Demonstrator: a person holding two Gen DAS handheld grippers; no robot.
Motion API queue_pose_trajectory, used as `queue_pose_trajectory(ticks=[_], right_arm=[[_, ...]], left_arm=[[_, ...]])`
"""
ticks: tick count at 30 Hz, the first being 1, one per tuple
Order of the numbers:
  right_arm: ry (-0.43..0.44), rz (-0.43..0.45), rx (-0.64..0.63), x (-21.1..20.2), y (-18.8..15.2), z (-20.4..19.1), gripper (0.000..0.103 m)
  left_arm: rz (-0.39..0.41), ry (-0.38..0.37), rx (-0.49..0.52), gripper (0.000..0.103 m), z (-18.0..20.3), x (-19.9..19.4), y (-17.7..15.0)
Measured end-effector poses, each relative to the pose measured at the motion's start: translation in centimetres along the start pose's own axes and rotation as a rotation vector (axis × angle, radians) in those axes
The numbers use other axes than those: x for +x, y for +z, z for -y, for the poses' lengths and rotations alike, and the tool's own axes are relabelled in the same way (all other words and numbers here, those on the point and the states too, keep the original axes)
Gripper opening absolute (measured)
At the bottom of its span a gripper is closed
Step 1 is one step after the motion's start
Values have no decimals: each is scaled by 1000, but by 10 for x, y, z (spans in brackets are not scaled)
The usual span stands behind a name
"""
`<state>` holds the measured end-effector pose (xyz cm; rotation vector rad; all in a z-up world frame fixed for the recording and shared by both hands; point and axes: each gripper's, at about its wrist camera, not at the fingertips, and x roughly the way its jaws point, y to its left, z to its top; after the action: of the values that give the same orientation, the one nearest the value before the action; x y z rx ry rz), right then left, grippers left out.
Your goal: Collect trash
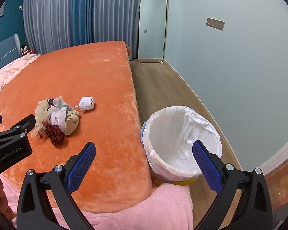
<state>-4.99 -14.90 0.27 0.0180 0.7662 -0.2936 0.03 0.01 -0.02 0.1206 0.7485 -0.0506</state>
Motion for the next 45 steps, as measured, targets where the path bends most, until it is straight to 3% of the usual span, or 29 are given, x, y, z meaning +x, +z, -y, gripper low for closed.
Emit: queue_pose_trajectory(ticks=[45], right_arm=[[-5,14,4,-8,11,3,96]], left_arm=[[15,2,19,96,7,-7,0]])
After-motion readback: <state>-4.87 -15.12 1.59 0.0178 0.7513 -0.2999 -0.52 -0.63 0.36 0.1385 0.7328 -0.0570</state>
